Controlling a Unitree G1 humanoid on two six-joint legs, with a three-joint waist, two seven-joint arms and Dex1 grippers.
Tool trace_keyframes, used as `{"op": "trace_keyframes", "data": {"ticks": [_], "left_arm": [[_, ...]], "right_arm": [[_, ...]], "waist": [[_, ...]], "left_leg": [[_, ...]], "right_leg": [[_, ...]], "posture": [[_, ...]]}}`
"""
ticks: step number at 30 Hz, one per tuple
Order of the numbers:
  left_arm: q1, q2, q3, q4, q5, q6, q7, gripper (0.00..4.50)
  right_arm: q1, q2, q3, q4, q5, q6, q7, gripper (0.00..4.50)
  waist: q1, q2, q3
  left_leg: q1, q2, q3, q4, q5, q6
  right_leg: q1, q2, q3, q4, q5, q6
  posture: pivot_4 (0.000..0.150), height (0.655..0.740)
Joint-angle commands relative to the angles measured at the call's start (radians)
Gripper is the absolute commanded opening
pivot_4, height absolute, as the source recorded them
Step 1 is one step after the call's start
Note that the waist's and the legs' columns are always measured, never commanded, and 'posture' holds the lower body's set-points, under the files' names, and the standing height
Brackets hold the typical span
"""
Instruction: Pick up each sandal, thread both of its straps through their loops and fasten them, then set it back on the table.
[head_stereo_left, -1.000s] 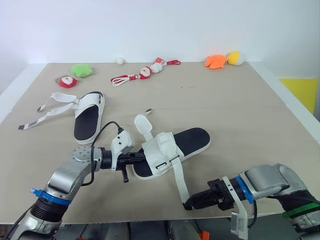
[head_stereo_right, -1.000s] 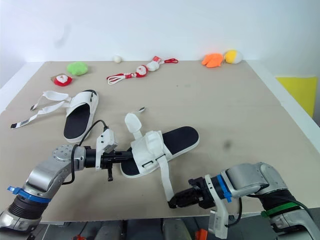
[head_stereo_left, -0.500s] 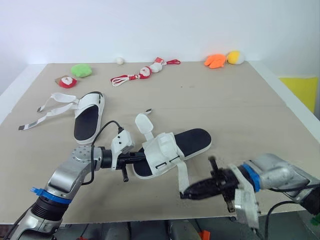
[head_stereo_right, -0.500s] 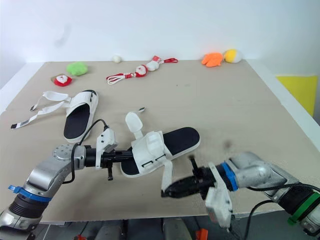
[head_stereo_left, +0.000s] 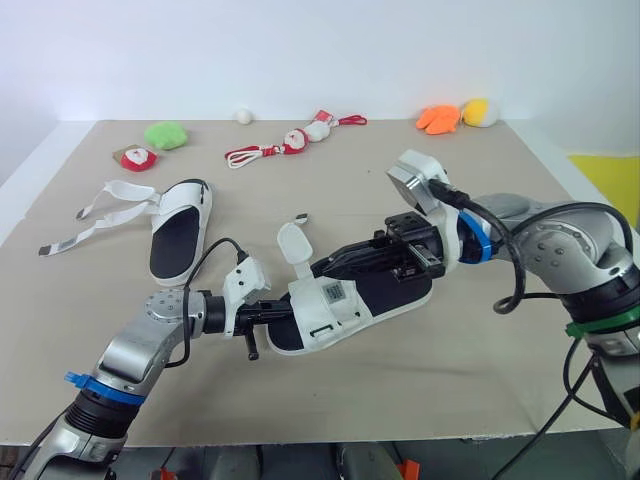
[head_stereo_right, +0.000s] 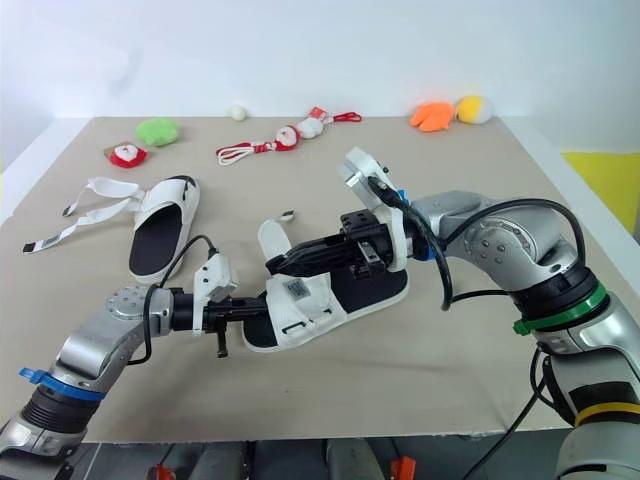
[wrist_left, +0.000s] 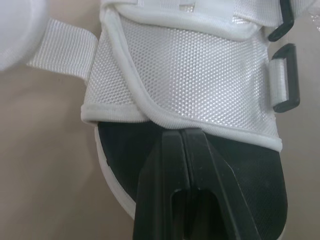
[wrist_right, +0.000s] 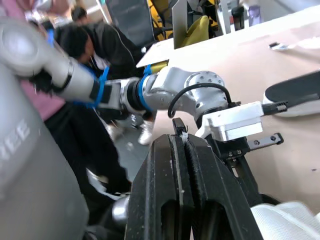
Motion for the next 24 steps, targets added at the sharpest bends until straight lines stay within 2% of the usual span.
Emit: {"op": "trace_keyframes", "data": {"ticks": [1, 9, 15, 24], "left_arm": [[0.003, 0.004, 0.005, 0.01, 0.016, 0.004, 0.024, 0.0], [0.006, 0.005, 0.006, 0.004, 0.015, 0.004, 0.03, 0.0], [0.006, 0.006, 0.005, 0.002, 0.013, 0.003, 0.032, 0.0], [0.002, 0.002, 0.001, 0.002, 0.013, 0.004, 0.034, 0.0]], "right_arm": [[-0.049, 0.054, -0.079, 0.045, -0.054, 0.069, -0.014, 0.06], [-0.026, 0.179, -0.067, 0.208, -0.386, -0.022, 0.034, 0.06], [-0.059, 0.224, -0.056, 0.333, -0.551, -0.046, 0.089, 0.06], [-0.165, 0.3, -0.101, 0.521, -0.646, 0.044, 0.162, 0.06]], "waist": [[-0.001, 0.0, 0.0], [-0.002, 0.0, 0.0], [-0.003, 0.0, 0.0], [-0.005, 0.0, 0.0]], "left_leg": [[-0.001, 0.0, 0.0, 0.0, 0.0, 0.0], [-0.002, 0.001, 0.0, 0.0, 0.0, 0.0], [-0.001, 0.001, 0.0, 0.001, 0.0, 0.0], [-0.002, 0.001, 0.0, 0.001, 0.0, 0.0]], "right_leg": [[-0.001, 0.0, 0.0, 0.0, 0.001, 0.001], [-0.002, 0.001, 0.0, 0.0, 0.001, 0.002], [-0.002, 0.001, 0.0, 0.0, 0.003, 0.005], [-0.002, 0.001, 0.0, 0.0, 0.004, 0.005]], "posture": [[0.15, 0.74], [0.15, 0.74], [0.15, 0.74], [0.15, 0.74]]}}
